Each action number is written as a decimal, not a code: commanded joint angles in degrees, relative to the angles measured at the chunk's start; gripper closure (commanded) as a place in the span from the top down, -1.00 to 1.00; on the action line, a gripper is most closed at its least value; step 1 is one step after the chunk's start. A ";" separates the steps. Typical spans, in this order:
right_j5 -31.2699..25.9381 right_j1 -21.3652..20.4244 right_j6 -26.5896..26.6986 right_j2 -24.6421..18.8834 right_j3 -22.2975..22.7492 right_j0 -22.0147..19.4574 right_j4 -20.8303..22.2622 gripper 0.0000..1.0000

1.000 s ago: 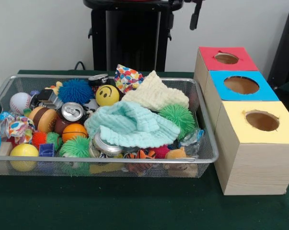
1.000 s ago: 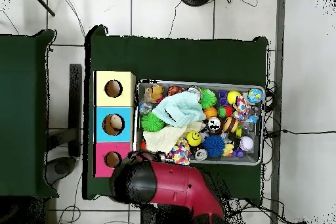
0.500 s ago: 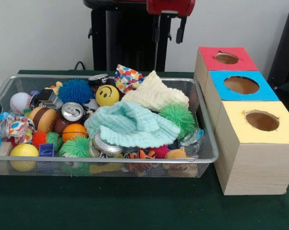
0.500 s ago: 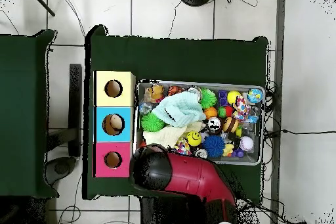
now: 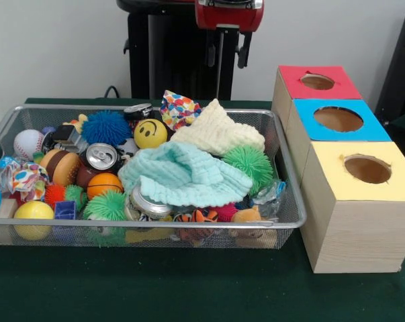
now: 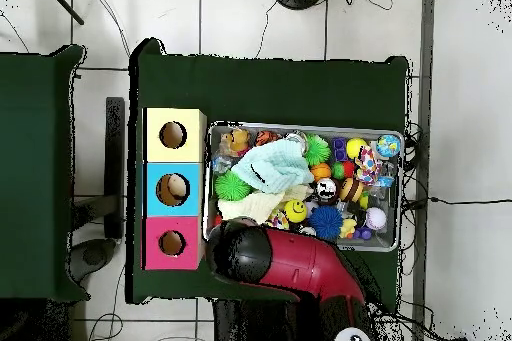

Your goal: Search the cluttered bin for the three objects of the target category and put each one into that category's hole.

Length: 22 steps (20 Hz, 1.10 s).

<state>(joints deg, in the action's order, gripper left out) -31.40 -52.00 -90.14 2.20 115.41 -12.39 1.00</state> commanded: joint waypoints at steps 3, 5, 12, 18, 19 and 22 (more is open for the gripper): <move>3.74 1.13 -3.54 -1.42 -2.65 -2.49 4.13 1.00; 4.07 0.84 -2.99 -1.66 -2.33 -3.00 4.50 1.00; 6.13 0.81 -0.50 -4.07 -2.27 -5.75 6.43 1.00; 5.28 2.10 0.75 -5.63 -3.89 -8.49 7.56 1.00; 5.16 2.25 0.81 -5.90 -4.09 -8.90 7.67 1.00; 3.54 2.40 0.58 -6.54 -5.15 -9.34 7.83 1.00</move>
<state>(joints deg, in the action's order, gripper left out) -28.82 -52.03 -90.14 1.08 114.74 -19.73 6.02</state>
